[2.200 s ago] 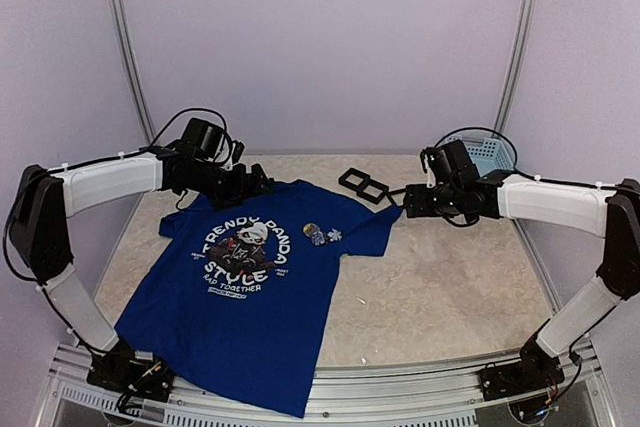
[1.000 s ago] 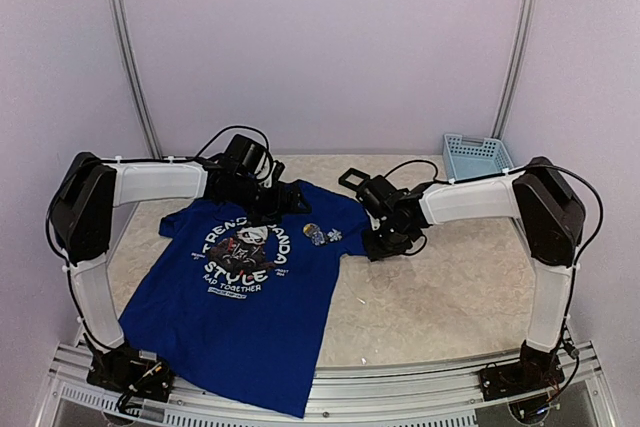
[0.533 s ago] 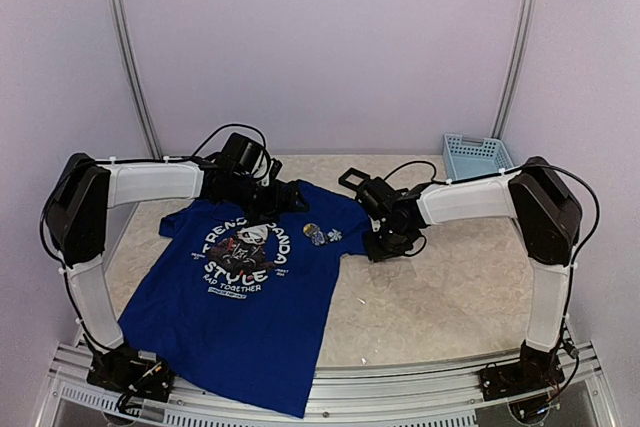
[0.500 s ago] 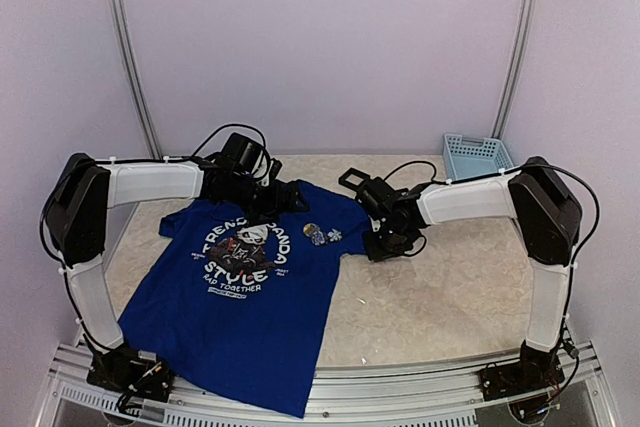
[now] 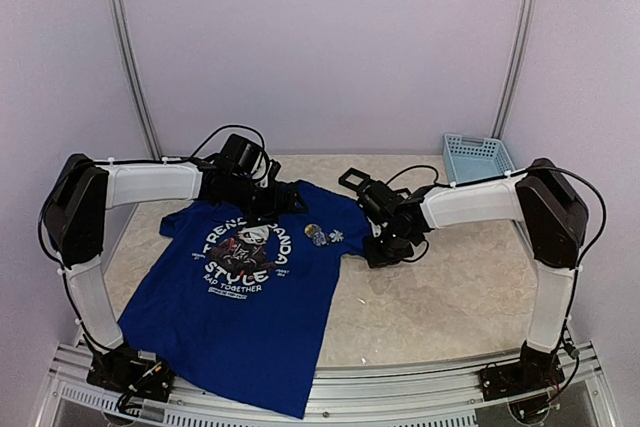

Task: Remove the brooch from the garment
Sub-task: Adjust the flattened clothing at the center of the board.

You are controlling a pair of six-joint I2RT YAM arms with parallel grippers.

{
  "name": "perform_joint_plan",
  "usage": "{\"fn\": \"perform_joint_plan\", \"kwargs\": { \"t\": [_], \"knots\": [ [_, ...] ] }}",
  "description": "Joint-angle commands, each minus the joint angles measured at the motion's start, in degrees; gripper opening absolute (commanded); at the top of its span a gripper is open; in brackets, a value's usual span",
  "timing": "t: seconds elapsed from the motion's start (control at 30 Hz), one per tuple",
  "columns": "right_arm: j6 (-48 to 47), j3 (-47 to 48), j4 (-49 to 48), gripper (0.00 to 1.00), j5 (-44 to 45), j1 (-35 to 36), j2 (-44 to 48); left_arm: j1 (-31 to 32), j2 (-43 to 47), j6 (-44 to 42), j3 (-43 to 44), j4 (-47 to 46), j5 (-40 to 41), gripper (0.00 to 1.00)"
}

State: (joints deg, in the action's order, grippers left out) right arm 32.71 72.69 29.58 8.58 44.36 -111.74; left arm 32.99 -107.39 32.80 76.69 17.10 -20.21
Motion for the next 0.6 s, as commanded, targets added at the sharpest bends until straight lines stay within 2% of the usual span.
{"fn": "perform_joint_plan", "kwargs": {
  "t": [0.0, 0.57],
  "knots": [
    [1.86, -1.0, 3.67, 0.02, -3.49, 1.42, 2.69, 0.14, 1.49, -0.1, -0.62, -0.14, 0.36, 0.98],
    [6.52, -7.02, 4.78, 0.02, -9.99, 3.03, 7.56, 0.14, 1.11, -0.96, -0.62, 1.14, -0.71, 0.99]
  ]
}}
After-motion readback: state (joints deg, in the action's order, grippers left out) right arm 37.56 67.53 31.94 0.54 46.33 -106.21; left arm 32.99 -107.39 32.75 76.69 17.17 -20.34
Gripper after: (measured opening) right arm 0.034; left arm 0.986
